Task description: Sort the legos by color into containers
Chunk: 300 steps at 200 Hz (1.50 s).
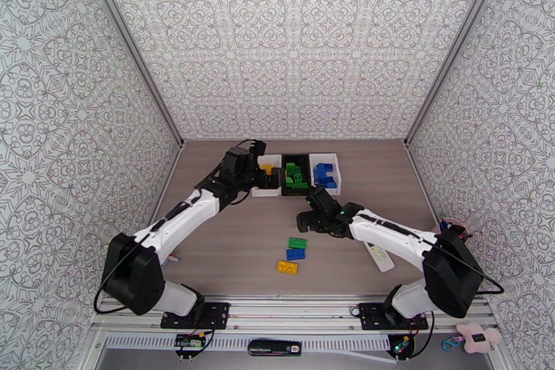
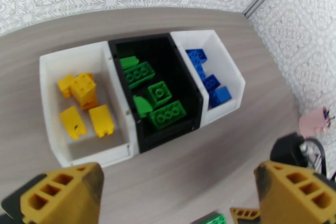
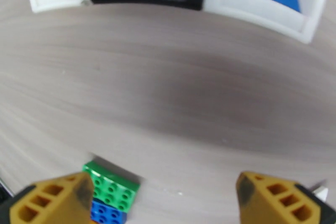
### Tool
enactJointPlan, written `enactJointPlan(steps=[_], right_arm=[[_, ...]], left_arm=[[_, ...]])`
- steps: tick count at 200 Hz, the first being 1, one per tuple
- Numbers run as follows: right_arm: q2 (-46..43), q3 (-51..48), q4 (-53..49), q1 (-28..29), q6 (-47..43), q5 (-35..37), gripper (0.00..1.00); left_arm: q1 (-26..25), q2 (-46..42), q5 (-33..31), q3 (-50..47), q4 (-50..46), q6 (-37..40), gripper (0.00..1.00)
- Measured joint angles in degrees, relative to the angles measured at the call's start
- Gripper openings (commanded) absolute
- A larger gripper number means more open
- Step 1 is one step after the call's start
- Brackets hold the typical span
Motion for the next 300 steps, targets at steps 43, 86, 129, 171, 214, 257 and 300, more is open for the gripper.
enactJointPlan(steps=[43,86,129,171,214,257,300], right_arm=[[8.1,5.3,-1.8,3.3,-6.9,-5.0,0.9],[13.4,8.1,-4.5,4.4,-13.0,-9.5,0.89],[15.5,9.6,-7.5,4.3,-16.2,-9.9,0.88],[15.5,9.7,-8.9,2.6,-16.2,-9.6,0.87],[14.4,8.7,-8.8,-2.4,-14.3,-9.3,0.87],[10.4,8.1,-7.3,-3.0,-13.7,-10.4,0.89],[9.9,8.0,-7.4,-0.3,-15.1,-10.9,0.89]], left_arm=[[-0.3,-17.4,-1.8,-11.7,-2.9,8.6,1.0],[-3.0,-29.0,-4.6,-17.2,-7.6,16.7,1.0],[-4.4,-30.3,-5.4,-19.7,-10.3,19.3,1.0],[-5.9,-27.7,-6.3,-20.2,-10.4,19.8,1.0],[-6.2,-26.5,-6.3,-21.0,-10.3,20.7,1.0],[-6.6,-26.5,-3.4,-22.0,-9.5,21.7,1.0],[-7.0,-28.0,1.6,-24.8,-8.6,23.6,1.0]])
